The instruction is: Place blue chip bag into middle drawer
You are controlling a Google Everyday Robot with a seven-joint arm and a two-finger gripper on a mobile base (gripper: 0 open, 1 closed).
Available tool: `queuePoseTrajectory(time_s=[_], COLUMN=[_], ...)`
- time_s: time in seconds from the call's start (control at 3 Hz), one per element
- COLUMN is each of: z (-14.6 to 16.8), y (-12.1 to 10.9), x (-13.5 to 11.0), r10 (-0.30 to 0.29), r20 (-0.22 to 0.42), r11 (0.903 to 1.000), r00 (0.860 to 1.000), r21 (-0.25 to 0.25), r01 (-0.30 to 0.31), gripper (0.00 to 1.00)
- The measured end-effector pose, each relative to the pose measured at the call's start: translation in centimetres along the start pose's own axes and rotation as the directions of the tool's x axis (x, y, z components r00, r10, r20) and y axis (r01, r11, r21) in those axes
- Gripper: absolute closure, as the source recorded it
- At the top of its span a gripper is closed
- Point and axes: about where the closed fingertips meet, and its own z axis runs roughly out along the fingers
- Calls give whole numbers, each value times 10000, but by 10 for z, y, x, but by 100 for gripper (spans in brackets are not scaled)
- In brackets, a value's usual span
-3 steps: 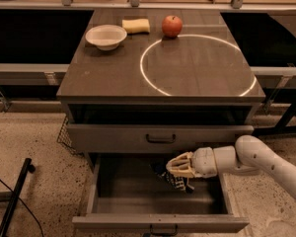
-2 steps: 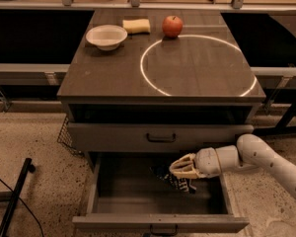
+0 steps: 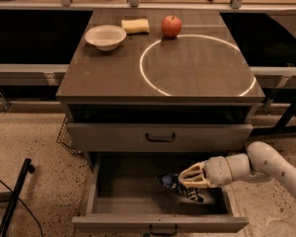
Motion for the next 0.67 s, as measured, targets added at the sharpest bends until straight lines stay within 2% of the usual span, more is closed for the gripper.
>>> queuePoseTrajectory(time_s=[0.33, 0.67], z=[-4, 7], y=[12, 12], x=[1, -1], r10=[-113, -260], r20=[-18, -290], r11=[9999, 9990], r00=[9999, 9992], r21=[-71, -380], r01=[113, 249], gripper=[100, 100])
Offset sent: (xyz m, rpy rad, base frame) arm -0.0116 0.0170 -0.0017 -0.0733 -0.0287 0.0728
